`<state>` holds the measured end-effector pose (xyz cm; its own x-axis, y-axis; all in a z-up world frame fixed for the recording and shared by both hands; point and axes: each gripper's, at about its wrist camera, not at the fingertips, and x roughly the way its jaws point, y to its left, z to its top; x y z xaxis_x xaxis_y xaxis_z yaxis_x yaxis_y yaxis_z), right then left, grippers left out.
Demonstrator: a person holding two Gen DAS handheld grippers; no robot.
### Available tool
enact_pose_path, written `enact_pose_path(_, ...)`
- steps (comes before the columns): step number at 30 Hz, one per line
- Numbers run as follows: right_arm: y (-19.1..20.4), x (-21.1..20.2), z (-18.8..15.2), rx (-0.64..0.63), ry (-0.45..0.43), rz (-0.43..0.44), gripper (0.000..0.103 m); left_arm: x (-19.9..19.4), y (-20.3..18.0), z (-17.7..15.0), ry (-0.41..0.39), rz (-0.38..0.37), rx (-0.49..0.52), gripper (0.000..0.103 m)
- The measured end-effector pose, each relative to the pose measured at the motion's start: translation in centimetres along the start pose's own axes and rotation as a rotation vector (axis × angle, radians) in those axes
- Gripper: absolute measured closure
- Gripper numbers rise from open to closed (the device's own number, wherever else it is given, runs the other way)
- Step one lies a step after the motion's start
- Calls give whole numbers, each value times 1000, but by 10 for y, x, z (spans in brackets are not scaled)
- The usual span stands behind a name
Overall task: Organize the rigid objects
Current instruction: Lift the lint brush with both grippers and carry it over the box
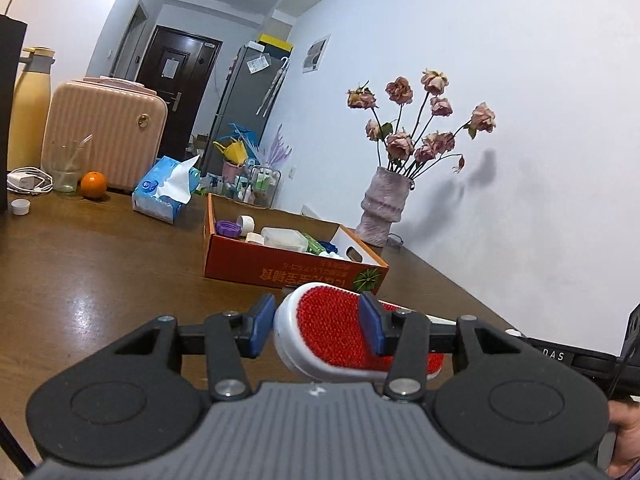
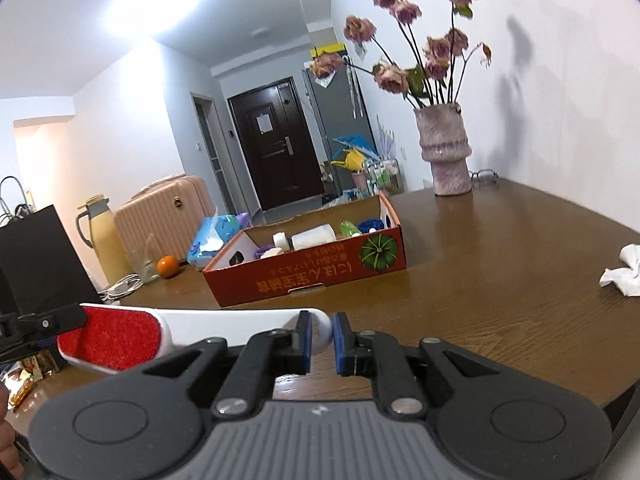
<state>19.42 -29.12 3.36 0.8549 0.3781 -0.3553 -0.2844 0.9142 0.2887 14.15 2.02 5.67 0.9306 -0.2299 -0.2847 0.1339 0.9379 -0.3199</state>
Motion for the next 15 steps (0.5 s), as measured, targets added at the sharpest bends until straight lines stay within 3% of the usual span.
enact_pose_path(7, 5, -13, -1, -10, -22, -5, 91, -12, -2, 0, -23, -14, 8, 57)
enact_pose_path(15, 7, 3, 5, -14, -16, -15, 91, 1, 4, 9, -23, -10, 6, 56)
